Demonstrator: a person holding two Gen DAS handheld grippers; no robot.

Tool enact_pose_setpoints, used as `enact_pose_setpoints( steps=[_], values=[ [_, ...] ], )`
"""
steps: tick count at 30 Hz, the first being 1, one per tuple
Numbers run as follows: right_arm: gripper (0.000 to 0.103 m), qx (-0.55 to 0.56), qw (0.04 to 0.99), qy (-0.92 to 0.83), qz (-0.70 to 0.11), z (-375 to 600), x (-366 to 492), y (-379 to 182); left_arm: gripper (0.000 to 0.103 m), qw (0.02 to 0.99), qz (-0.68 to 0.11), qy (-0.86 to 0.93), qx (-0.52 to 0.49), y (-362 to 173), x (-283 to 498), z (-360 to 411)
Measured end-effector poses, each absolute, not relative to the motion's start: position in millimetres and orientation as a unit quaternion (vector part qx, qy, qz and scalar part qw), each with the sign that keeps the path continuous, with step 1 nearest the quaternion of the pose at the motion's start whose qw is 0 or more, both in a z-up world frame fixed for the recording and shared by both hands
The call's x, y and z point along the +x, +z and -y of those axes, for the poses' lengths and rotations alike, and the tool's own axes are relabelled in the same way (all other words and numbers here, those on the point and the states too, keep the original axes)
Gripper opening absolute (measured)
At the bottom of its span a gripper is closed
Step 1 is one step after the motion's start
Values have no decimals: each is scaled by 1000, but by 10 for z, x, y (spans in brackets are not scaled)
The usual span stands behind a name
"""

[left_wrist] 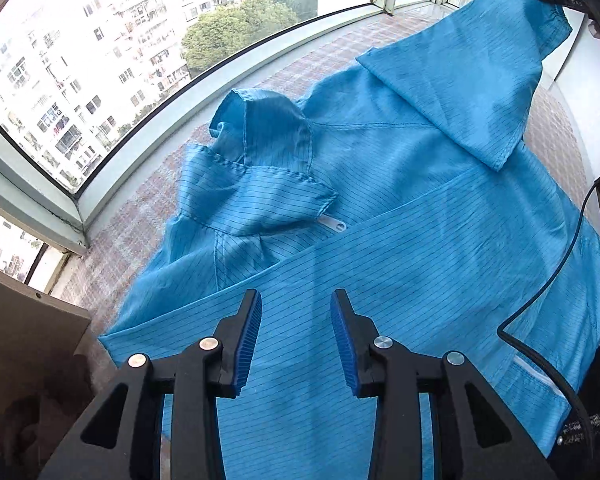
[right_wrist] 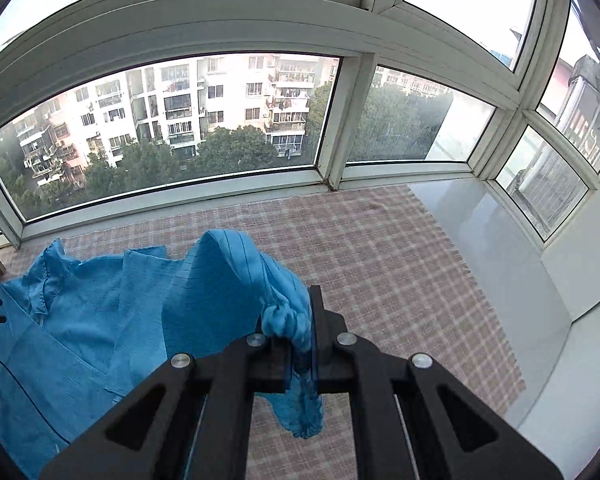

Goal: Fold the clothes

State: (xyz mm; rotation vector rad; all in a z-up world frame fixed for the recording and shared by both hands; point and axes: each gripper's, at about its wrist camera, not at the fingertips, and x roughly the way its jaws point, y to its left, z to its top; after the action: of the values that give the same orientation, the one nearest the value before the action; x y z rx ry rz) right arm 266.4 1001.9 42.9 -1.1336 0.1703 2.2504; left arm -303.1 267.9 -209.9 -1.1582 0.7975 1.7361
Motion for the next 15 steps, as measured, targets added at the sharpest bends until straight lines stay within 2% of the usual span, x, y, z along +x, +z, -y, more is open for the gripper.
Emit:
enact_pose_setpoints(
  steps=[7,11,14,15],
  values=[
    [6,-437,341,829,-74,-10229,2705,287,36,492,-425,610,-452,-2426,-3076,-3072],
    [6,-422,399,811,-66,-10421,2864,420,42,525,-479,557,-430,-2641,-2868,-3356],
    [6,-413,423,803,-72,-10562,2993,494,42,526,-473,543,-453,-2781,-2912,-3417],
    [6,-413,426,801,-74,-10594,3021,497,38,527,-463,542,-464,-2797,-2948,-3414]
  ],
)
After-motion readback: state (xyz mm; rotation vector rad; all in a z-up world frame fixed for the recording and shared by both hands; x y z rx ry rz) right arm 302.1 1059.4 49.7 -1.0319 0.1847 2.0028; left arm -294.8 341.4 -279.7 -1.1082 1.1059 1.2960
